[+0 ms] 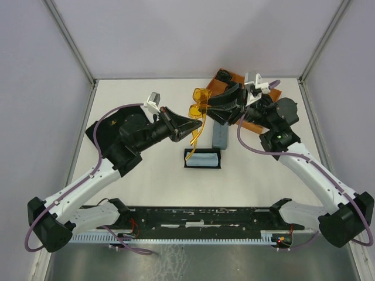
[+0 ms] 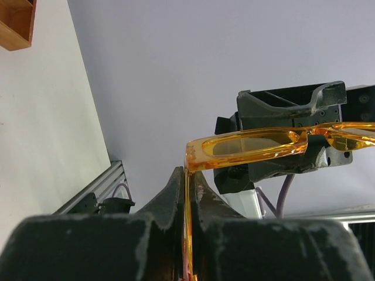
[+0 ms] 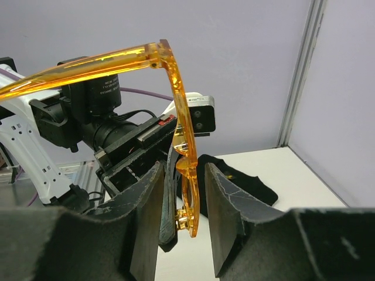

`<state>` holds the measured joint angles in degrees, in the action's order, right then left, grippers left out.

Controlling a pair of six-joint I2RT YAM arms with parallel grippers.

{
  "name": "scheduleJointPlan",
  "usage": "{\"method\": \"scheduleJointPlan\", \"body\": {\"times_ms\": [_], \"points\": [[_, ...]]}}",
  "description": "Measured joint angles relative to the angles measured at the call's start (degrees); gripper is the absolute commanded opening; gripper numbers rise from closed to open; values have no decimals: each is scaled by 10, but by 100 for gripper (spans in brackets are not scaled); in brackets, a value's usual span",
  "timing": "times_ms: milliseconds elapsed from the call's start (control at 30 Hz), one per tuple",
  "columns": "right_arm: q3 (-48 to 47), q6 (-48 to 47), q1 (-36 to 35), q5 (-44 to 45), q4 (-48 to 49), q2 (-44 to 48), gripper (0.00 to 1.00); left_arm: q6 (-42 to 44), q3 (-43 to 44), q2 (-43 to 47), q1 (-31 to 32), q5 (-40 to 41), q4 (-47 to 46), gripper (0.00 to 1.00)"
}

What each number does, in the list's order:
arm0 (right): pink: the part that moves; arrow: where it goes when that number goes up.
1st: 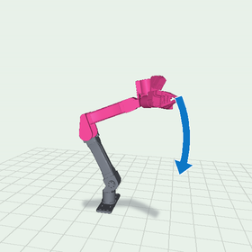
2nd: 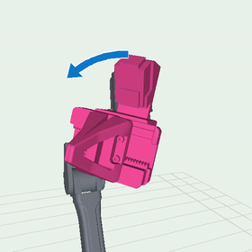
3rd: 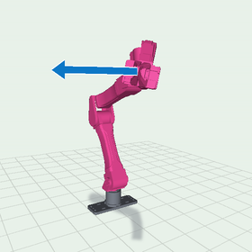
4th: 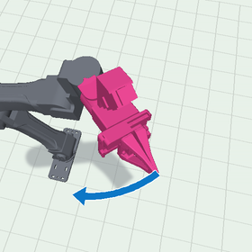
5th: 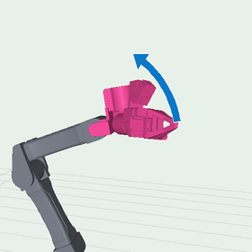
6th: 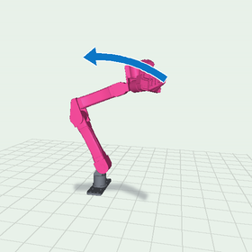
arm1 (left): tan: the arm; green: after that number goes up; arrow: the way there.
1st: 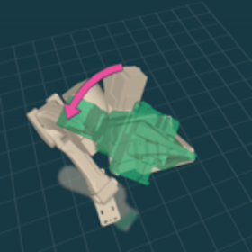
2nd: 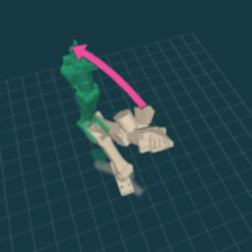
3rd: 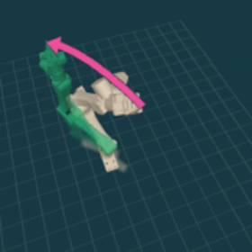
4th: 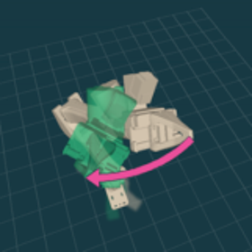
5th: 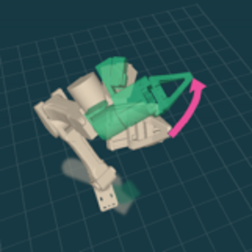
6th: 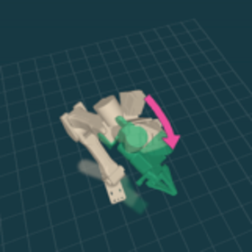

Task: Organize the sunglasses
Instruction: Fold the sunglasses.

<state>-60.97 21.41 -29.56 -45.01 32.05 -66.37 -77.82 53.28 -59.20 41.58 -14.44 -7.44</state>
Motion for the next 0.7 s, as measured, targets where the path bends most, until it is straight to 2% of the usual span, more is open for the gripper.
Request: {"method": "scheduleJointPlan", "body": {"times_ms": [333, 700], "points": [[0, 9, 0, 0, 2, -9, 36, 0, 0, -3, 0, -11, 0, 3], [0, 9, 0, 0, 3, -9, 37, 0, -1, -3, 0, -11, 0, 3]]}}
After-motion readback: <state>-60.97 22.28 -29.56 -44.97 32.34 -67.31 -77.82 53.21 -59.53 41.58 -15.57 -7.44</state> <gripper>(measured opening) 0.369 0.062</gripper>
